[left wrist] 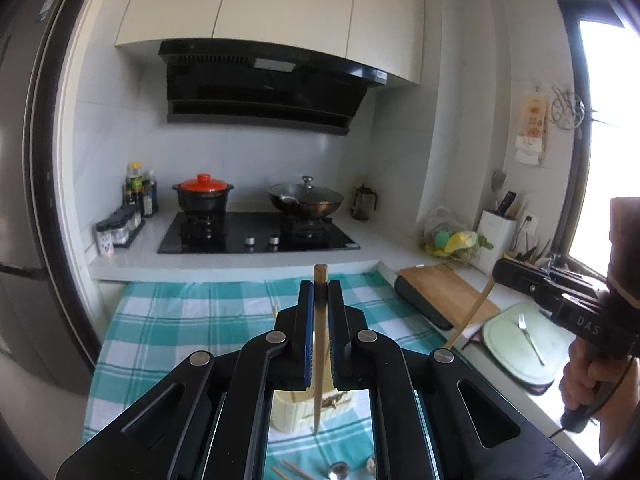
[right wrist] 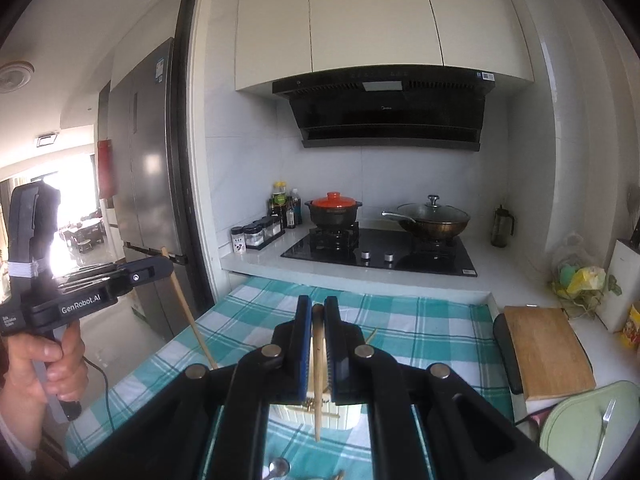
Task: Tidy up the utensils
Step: 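Carry both chopsticks into the cream holder and open both grippers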
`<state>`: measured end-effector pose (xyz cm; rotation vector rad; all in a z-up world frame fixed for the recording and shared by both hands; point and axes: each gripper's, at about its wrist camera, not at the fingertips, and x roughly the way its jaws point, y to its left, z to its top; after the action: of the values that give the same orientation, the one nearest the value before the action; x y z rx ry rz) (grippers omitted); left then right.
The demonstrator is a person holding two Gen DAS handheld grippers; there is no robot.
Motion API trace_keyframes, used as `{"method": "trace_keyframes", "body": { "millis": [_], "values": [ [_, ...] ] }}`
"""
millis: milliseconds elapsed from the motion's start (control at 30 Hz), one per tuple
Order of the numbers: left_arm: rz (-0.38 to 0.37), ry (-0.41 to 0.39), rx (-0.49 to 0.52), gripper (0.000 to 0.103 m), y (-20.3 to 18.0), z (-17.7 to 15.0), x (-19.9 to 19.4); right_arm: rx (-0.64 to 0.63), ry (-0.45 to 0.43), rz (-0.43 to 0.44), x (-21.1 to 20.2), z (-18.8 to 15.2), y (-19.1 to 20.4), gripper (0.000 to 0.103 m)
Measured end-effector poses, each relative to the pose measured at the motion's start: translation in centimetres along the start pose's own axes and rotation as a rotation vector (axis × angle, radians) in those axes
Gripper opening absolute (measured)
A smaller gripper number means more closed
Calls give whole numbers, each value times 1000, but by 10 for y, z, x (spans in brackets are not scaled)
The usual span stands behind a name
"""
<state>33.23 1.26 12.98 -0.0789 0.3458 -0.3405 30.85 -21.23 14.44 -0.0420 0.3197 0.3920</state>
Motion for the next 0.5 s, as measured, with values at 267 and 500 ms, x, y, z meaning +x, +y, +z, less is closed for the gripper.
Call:
{"method": "trace_keyframes", "body": {
  "millis": [267, 500],
  "values": [
    [17, 1, 8, 4, 3, 15, 58, 17, -39, 21, 55, 30, -17, 6],
    [13, 131, -9, 4, 12, -9, 127, 74, 100, 85, 138, 13, -35, 6]
  ]
}}
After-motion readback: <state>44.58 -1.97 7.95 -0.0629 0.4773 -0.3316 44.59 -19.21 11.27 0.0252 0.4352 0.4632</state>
